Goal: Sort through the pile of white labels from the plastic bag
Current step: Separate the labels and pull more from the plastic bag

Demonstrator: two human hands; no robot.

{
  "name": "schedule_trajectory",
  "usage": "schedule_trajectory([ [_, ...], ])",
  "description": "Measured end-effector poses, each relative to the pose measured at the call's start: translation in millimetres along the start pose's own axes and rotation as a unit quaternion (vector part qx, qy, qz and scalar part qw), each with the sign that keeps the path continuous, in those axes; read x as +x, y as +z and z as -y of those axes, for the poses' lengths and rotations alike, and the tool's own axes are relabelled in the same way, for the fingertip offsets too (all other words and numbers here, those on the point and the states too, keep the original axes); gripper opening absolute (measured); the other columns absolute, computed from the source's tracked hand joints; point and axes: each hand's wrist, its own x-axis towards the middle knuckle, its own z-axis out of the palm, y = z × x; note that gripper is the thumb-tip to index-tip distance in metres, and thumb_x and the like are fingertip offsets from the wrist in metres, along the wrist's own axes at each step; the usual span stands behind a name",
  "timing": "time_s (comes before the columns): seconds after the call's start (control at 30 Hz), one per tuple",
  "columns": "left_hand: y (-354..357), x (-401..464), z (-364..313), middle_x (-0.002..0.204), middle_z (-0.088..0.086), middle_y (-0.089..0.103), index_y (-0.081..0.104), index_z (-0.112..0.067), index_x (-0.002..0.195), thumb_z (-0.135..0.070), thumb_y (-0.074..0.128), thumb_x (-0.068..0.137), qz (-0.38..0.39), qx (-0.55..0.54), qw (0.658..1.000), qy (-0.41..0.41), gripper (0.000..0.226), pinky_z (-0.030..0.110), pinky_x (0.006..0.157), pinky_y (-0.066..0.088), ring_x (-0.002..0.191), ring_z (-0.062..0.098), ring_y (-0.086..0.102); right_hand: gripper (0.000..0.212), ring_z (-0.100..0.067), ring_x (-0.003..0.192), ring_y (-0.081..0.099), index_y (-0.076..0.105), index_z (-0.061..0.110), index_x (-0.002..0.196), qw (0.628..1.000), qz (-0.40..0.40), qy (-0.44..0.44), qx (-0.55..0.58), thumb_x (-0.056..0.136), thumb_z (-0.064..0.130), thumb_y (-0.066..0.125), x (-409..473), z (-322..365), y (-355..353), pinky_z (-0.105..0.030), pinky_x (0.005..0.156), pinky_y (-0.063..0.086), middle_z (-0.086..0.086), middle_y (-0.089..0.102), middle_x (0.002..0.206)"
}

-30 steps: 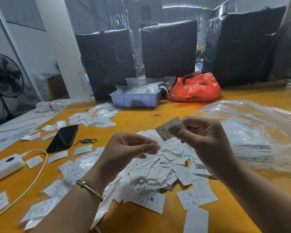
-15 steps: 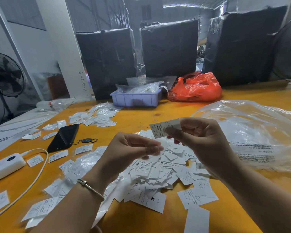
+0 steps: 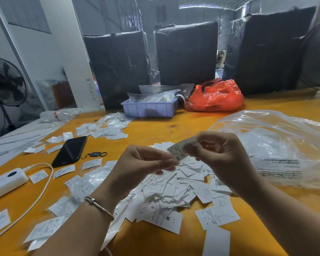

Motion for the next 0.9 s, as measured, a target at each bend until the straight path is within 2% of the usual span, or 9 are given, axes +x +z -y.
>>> schedule_trajectory([
  [0.07,-0.3,0.0,-0.6,0.09,0.007,0.078,0.08,-0.012,0.088,-0.031,0.077,0.072,0.004,0.006,1.0,0.003,0.025,0.021,0.067,0.056,0.085,0.021,0.074,0.01,-0.033,0.057,0.046,0.072,0.009,0.073,1.0,-0.01,-0.008,-0.019,0.082,0.008,0.071,0.8,-0.7,-1.7,-0.045,0.052,0.036,-0.019,0.059,0.063],
  [0.23,0.4,0.5,-0.1,0.091,0.005,0.078,0.08,-0.015,0.09,-0.035,0.071,0.076,-0.009,-0.003,1.0,0.002,0.026,0.02,0.065,0.056,0.085,0.02,0.075,0.01,-0.037,0.059,0.051,0.069,0.006,0.072,0.995,0.004,-0.028,-0.1,0.083,0.008,0.07,-1.1,-6.8,-0.3,-0.047,0.05,0.041,-0.013,0.062,0.064],
  [0.37,-0.3,1.5,2.0,0.093,0.004,0.078,0.079,-0.017,0.093,-0.034,0.069,0.08,-0.018,-0.003,1.0,0.005,0.024,0.023,0.07,0.058,0.089,0.02,0.075,0.009,-0.026,0.057,0.054,0.07,0.01,0.077,0.99,-0.035,-0.038,-0.132,0.081,0.002,0.07,-0.2,-10.9,-1.9,-0.043,0.053,0.044,-0.005,0.065,0.064],
  [0.43,-0.5,2.6,3.3,0.094,0.004,0.078,0.078,-0.017,0.095,-0.033,0.069,0.08,-0.021,-0.001,1.0,0.005,0.024,0.024,0.071,0.059,0.089,0.019,0.074,0.019,-0.019,0.057,0.059,0.071,0.019,0.091,0.988,-0.052,-0.039,-0.142,0.082,0.003,0.07,-0.4,-11.4,-1.5,-0.043,0.054,0.048,0.0,0.068,0.067],
  [0.53,-0.7,3.0,3.5,0.093,0.002,0.078,0.079,-0.02,0.094,-0.034,0.069,0.078,-0.037,0.01,0.999,0.01,0.024,0.023,0.07,0.058,0.085,0.012,0.073,0.052,-0.025,0.056,0.062,0.055,0.029,0.13,0.982,-0.108,-0.023,-0.151,0.086,0.003,0.065,-0.2,-13.9,-3.1,-0.04,0.053,0.054,-0.005,0.068,0.066],
  [0.63,0.0,3.1,1.5,0.09,-0.004,0.076,0.081,-0.025,0.089,-0.037,0.071,0.071,-0.06,0.002,0.998,0.024,0.023,0.017,0.065,0.053,0.076,0.002,0.065,0.038,-0.016,0.055,0.06,0.071,0.028,0.103,0.988,-0.095,0.023,-0.12,0.088,-0.003,0.057,3.2,-14.4,-8.0,-0.027,0.052,0.051,0.001,0.068,0.064],
  [0.7,1.0,4.1,0.6,0.087,-0.008,0.073,0.081,-0.026,0.09,-0.04,0.071,0.07,-0.057,-0.003,0.998,0.033,0.027,0.015,0.063,0.05,0.076,-0.002,0.062,0.022,-0.01,0.063,0.062,0.075,0.019,0.091,0.997,0.013,0.065,-0.048,0.088,0.002,0.062,2.8,-11.9,-3.7,-0.015,0.055,0.046,0.003,0.071,0.072],
  [0.77,2.0,4.5,0.6,0.089,-0.005,0.07,0.08,-0.024,0.095,-0.039,0.07,0.072,-0.04,-0.003,0.999,0.035,0.029,0.015,0.065,0.049,0.08,0.0,0.061,0.013,-0.005,0.068,0.063,0.076,0.015,0.092,0.992,0.095,0.079,0.001,0.083,0.023,0.07,-0.5,-10.1,2.0,-0.013,0.059,0.047,0.004,0.073,0.078],
  [0.9,0.6,1.7,1.7,0.089,-0.003,0.067,0.078,-0.023,0.103,-0.039,0.065,0.078,-0.006,0.002,1.0,0.027,0.033,0.02,0.071,0.051,0.081,0.003,0.06,0.016,-0.007,0.06,0.059,0.076,0.01,0.081,0.994,0.079,0.049,0.053,0.078,0.025,0.072,-1.6,-9.7,4.0,-0.014,0.056,0.045,-0.001,0.069,0.067],
])
